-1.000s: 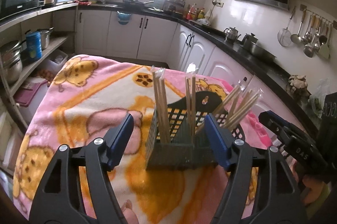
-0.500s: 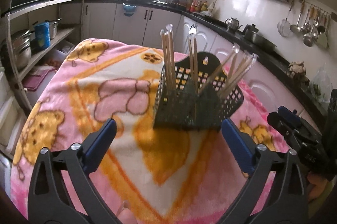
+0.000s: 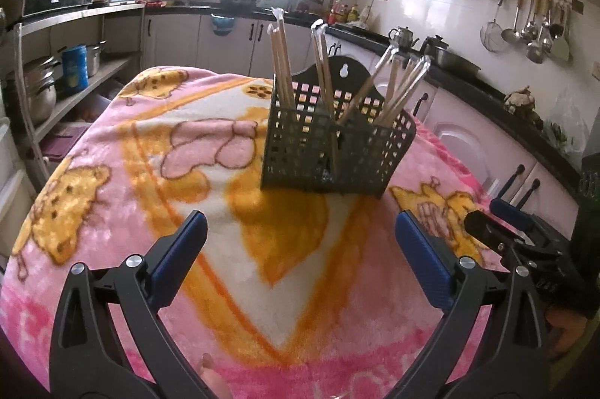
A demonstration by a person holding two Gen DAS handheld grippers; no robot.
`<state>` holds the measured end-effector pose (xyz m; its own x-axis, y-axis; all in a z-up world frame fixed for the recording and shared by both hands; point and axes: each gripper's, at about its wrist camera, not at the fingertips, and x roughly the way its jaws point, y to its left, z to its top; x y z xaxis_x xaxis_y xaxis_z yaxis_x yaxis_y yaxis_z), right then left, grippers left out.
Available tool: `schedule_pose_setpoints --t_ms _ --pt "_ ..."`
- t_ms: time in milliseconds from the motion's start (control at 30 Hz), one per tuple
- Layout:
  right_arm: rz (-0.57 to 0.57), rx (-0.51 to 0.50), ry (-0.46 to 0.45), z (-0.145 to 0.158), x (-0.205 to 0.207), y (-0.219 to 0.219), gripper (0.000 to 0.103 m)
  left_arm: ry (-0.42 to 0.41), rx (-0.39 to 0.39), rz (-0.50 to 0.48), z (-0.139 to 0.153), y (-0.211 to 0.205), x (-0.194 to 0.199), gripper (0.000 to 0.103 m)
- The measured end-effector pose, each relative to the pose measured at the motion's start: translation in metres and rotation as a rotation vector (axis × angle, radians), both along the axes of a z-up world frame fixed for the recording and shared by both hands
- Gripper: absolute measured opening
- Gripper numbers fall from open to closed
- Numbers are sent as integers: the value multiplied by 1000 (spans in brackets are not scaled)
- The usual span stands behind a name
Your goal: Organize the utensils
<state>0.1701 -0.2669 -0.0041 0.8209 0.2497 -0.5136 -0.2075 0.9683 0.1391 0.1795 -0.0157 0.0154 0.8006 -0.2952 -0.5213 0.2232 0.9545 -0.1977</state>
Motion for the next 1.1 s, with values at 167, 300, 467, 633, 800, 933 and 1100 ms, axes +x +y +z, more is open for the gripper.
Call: schedule_pose_setpoints --t_ms 167,300,467,633,800,933,1100 --pt "5 -21 -3 -9 -13 5 96 -10 25 13 -14 -6 -12 92" --pt "-6 -24 -4 -16 -21 6 97 -13 37 33 -19 -5 -18 92" --pt "-30 -36 -68 -19 -32 7 97 -37 43 52 -23 -3 -23 92" --pt "-62 -55 -151 -12 -43 6 97 -88 79 54 -22 -9 -29 92" --pt "-73 -58 -176 -11 -49 5 97 -107 84 54 -24 -11 -31 92" --pt "-59 -59 -182 -14 -54 6 97 -113 85 59 -26 -9 -32 92" --pt "-62 -54 -182 -14 -54 6 97 -123 73 54 -27 -8 -34 92"
